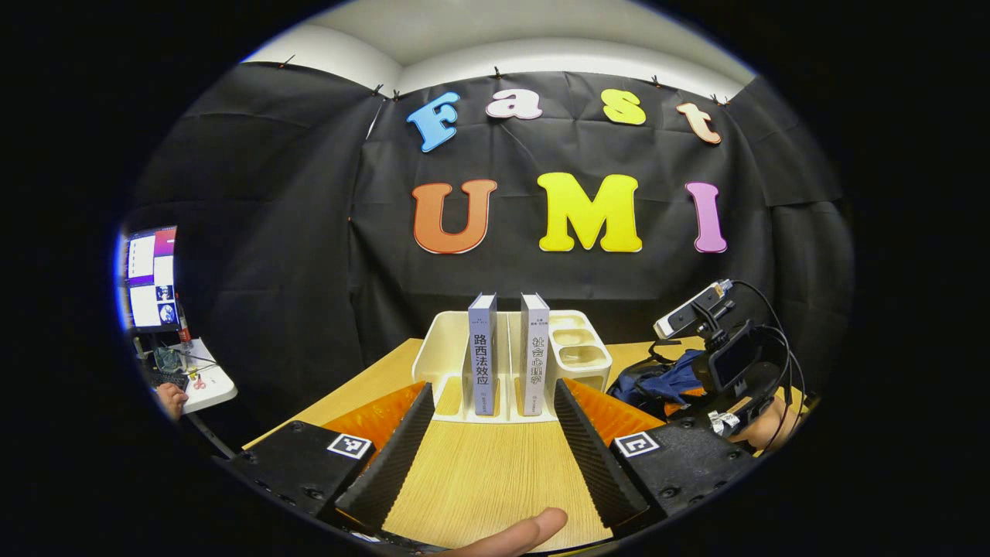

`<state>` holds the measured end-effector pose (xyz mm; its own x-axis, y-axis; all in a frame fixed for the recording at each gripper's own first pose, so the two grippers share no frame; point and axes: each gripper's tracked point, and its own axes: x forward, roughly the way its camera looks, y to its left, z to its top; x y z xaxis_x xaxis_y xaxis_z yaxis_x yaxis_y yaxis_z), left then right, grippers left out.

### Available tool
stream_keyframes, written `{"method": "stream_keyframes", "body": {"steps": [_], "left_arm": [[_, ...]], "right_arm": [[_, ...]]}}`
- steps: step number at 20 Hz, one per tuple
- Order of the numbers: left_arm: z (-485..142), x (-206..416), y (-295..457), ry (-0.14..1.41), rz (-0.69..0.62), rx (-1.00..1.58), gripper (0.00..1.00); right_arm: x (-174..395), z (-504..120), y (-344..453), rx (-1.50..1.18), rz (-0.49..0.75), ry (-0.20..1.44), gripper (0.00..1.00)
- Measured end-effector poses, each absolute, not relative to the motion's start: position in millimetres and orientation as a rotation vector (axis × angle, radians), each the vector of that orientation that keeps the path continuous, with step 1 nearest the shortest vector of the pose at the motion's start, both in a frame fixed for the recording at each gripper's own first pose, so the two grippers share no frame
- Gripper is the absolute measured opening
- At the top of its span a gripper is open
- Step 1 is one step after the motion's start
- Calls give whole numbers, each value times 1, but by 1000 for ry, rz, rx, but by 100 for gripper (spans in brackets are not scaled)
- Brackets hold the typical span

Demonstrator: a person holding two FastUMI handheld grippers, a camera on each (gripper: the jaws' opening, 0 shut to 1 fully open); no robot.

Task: Open the schoolbag, grab two books from the bookshelf and put them into the schoolbag.

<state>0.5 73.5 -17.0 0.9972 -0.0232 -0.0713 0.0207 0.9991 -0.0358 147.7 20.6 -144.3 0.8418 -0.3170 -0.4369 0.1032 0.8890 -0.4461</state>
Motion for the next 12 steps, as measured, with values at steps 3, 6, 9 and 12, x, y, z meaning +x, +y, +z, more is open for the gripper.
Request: {"method": "stream_keyframes", "body": {"steps": [3,6,9,12], "left_arm": [[-20,3,73,80,-18,-35,98],[-22,4,70,90,-19,-31,98],[-25,4,68,99,-28,-31,98],[-31,8,62,118,-47,-38,98]], "right_arm": [[142,-127,14,-361,-226,516,7],[142,-100,-6,-315,-235,497,0],[141,-67,-30,-279,-252,453,1],[140,-45,-48,-231,-237,438,0]]}}
